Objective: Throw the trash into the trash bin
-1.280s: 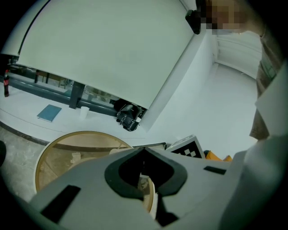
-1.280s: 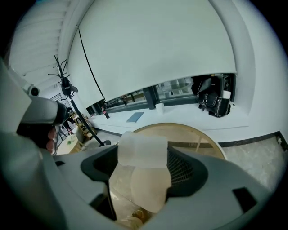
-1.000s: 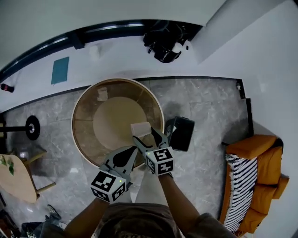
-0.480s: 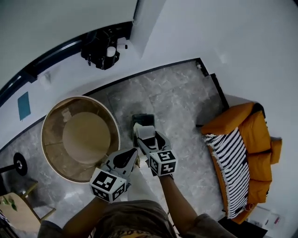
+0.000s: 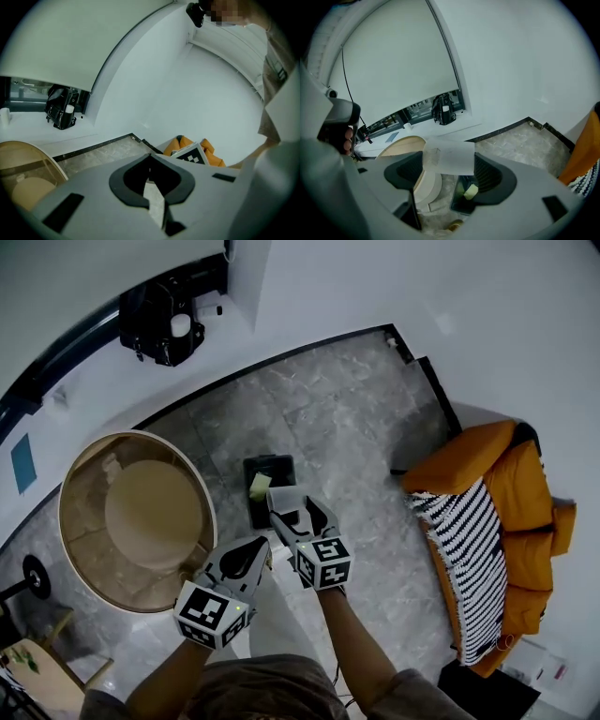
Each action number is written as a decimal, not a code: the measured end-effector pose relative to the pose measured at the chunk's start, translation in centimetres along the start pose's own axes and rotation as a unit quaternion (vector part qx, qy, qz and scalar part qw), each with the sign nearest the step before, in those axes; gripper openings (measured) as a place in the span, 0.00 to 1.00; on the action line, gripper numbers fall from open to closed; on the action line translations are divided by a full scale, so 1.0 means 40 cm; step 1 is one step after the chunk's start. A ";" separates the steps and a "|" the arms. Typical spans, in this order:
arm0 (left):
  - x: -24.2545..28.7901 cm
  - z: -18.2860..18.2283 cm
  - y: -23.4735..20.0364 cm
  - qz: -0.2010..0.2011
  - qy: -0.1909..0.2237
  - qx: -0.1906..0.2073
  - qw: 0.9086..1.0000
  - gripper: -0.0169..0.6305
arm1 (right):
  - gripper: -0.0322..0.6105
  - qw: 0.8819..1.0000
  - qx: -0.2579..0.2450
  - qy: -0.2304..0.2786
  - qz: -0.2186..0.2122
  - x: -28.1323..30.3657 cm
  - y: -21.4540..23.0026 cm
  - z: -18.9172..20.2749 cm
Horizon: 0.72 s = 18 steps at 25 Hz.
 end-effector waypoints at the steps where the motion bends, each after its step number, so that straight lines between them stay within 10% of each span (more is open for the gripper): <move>1: 0.015 0.012 -0.016 -0.006 -0.001 0.000 1.000 0.05 | 0.61 1.000 0.000 -0.003 -0.005 0.020 0.007 0.020; 18: 0.175 0.203 -0.282 -0.056 -0.018 -0.039 0.998 0.05 | 0.61 0.994 -0.023 -0.096 -0.052 0.352 0.086 0.384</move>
Point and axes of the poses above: the fingertips, and each gripper's own axes: x forward along the fingers, y to its right, z out of its underside, the point moved 7 cm from there along -x, backward along the fingers, and after that the axes turned 15 degrees about -x, right-handed, at the moved point
